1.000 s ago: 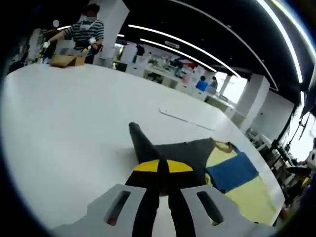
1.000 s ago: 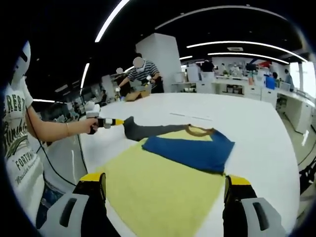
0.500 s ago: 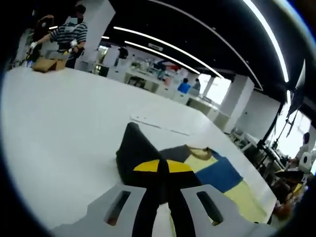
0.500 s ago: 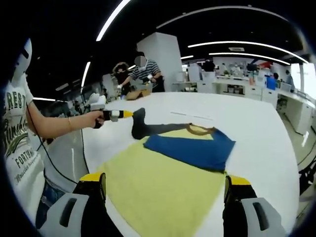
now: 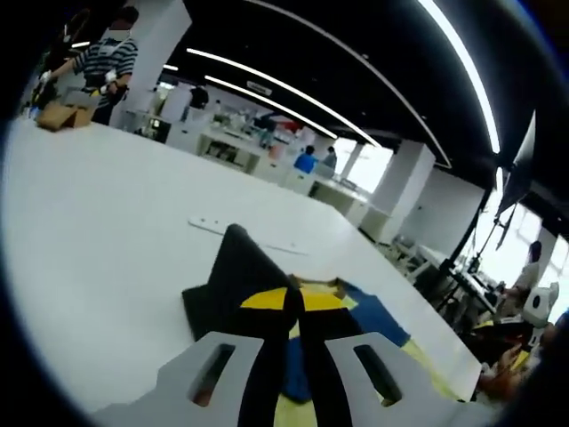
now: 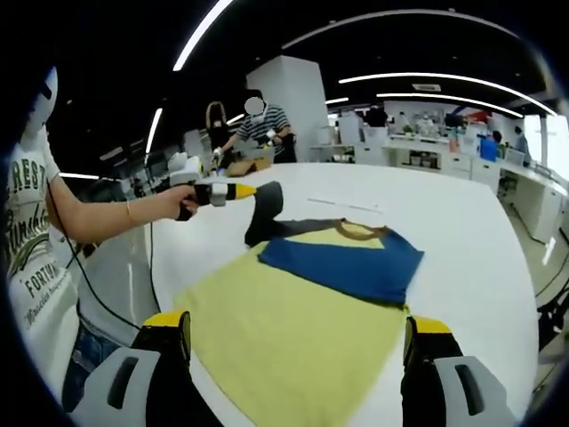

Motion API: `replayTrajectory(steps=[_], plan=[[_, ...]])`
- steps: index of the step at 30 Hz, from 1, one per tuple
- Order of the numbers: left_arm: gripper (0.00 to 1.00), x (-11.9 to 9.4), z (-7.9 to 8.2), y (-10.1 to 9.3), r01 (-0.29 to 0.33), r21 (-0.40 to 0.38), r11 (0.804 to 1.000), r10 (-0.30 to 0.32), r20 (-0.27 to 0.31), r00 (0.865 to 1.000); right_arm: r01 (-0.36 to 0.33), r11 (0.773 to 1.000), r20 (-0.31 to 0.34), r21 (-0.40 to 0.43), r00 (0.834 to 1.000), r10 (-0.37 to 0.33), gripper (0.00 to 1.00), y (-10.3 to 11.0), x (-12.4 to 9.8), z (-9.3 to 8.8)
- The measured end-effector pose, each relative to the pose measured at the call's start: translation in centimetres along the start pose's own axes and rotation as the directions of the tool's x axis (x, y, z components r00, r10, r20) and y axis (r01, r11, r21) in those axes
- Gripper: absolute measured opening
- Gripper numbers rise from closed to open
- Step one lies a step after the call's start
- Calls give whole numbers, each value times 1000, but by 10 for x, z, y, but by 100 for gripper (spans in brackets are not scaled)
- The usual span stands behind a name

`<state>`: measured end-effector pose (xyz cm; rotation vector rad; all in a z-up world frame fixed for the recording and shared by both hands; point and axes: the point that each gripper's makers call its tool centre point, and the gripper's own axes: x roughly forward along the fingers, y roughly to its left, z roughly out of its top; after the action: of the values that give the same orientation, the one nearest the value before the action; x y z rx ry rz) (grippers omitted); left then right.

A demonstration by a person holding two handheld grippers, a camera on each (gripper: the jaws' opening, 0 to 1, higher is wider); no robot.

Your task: Fold the garment on the visible template until the final outline fits inside the template.

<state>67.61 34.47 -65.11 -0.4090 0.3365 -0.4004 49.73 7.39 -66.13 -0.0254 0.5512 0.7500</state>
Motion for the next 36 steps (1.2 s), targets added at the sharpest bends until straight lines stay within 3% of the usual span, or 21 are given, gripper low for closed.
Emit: replayTrajectory(steps=[10, 17, 25, 30, 36], plan=[[1, 23, 0, -36, 68, -30, 997, -68, 8, 998, 11, 1000, -7, 7, 1000, -11, 99, 2, -1, -2], [1, 45, -14, -60, 120, -22, 993, -121, -29, 992, 20, 1000, -17, 14, 1000, -20, 99, -2, -3, -7], [1, 62, -41, -86, 178, 18, 984, -175, -105, 979, 39, 999, -27, 27, 999, -38, 99, -10, -7, -13], [1, 67, -63, -98, 211, 82, 974, -195, -169, 966, 42, 999, -31, 32, 999, -41, 99, -10, -7, -14], [1, 72, -96, -110, 259, 149, 954, -212, -272, 939, 41, 999, -29, 36, 999, -40, 99, -14, -6, -15]])
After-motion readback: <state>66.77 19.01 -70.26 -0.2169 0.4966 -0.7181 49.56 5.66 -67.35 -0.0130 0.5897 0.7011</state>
